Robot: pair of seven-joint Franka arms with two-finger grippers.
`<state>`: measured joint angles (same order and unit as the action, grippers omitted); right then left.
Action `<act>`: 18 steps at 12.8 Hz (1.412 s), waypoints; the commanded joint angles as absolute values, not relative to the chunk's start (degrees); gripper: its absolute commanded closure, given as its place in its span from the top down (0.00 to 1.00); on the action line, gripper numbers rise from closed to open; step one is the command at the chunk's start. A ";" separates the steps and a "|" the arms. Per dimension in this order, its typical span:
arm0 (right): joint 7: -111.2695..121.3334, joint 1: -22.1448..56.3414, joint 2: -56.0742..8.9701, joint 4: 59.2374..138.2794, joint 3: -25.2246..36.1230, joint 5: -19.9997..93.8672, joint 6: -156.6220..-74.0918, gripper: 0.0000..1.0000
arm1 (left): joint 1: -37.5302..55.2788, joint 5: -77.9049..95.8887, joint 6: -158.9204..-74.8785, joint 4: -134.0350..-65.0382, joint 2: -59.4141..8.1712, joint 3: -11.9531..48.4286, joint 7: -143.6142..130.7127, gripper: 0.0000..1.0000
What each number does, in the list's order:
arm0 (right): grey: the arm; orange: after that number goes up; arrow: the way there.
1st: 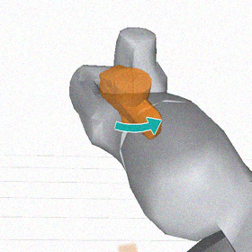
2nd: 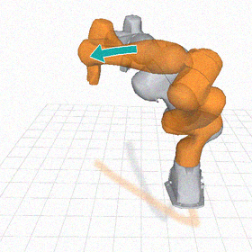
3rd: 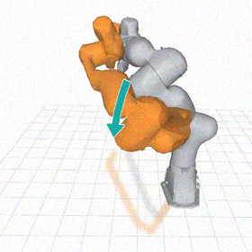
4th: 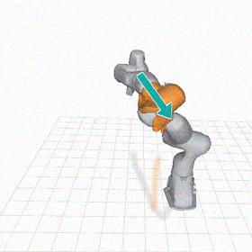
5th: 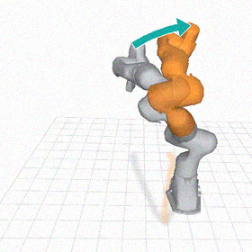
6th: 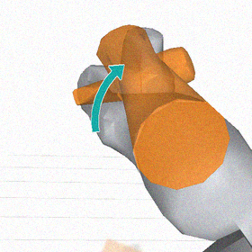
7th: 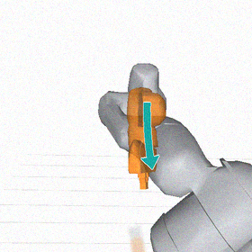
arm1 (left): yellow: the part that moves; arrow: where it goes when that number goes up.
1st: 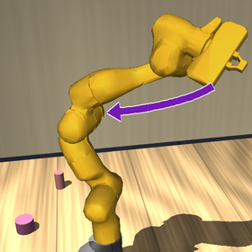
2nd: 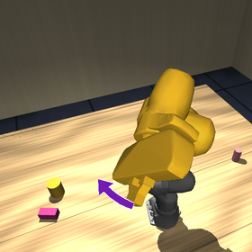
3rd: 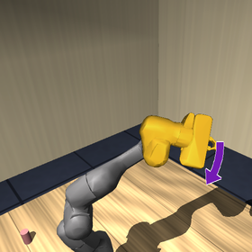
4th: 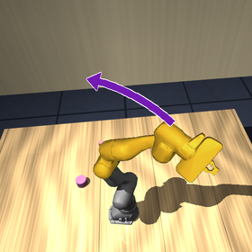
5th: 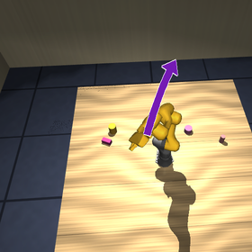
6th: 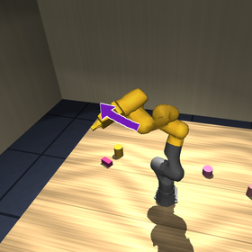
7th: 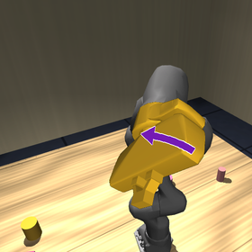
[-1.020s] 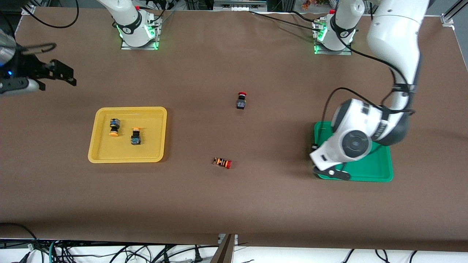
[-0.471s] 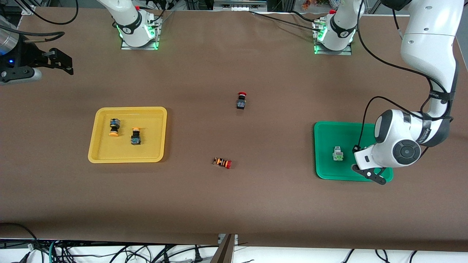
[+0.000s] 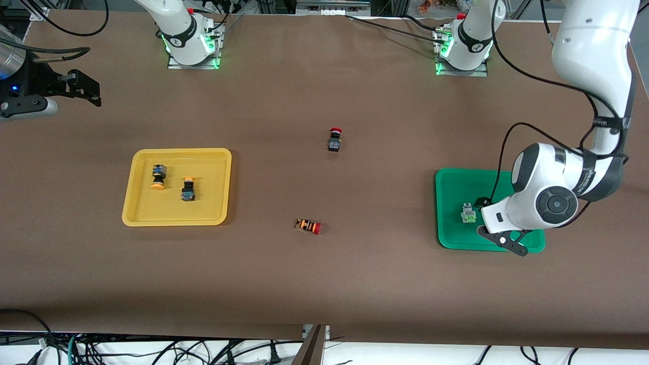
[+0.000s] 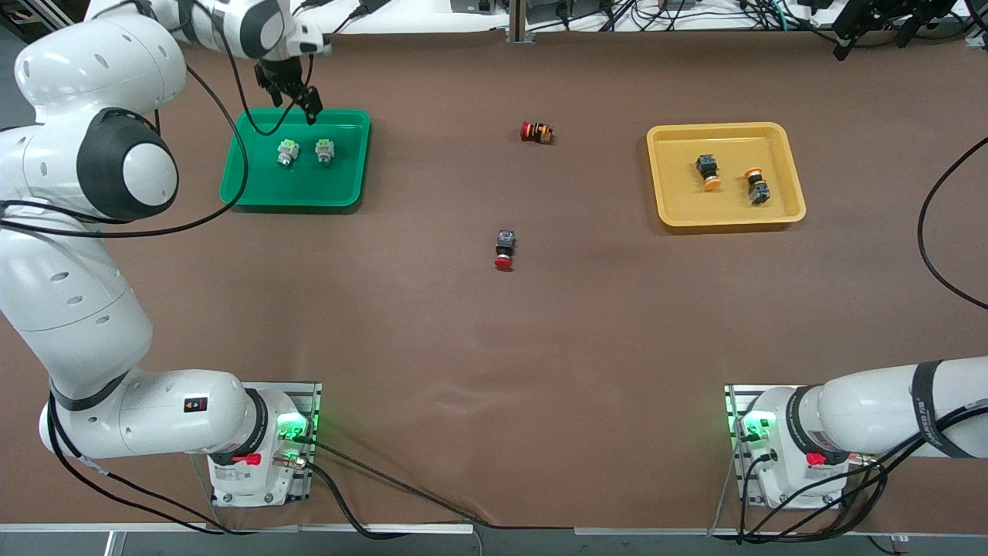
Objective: Place green and yellow buttons in trays
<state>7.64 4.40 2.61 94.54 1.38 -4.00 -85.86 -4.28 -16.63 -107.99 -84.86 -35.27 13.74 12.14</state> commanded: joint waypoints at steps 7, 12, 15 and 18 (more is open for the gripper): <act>8.35 3.43 1.41 92.29 0.88 -4.57 -84.11 1.00 | 1.30 -9.10 -90.70 -79.44 -13.22 13.23 0.00 1.00; 8.26 3.34 1.41 92.29 0.88 -4.48 -84.11 1.00 | 7.39 -2.97 -100.60 -95.66 0.76 -1.93 0.88 1.00; 8.26 3.43 1.41 92.29 0.88 -4.48 -84.11 1.00 | 3.35 -2.81 -100.20 -98.61 2.20 0.87 0.97 1.00; 8.26 3.34 1.41 92.37 0.88 -4.48 -84.11 1.00 | 3.34 -2.99 -94.50 -93.80 -0.16 1.05 1.14 1.00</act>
<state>7.65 4.05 1.83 93.66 1.39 -4.00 -85.38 4.27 -2.13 -97.54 -96.18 0.46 -0.05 0.85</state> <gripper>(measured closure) 0.000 0.000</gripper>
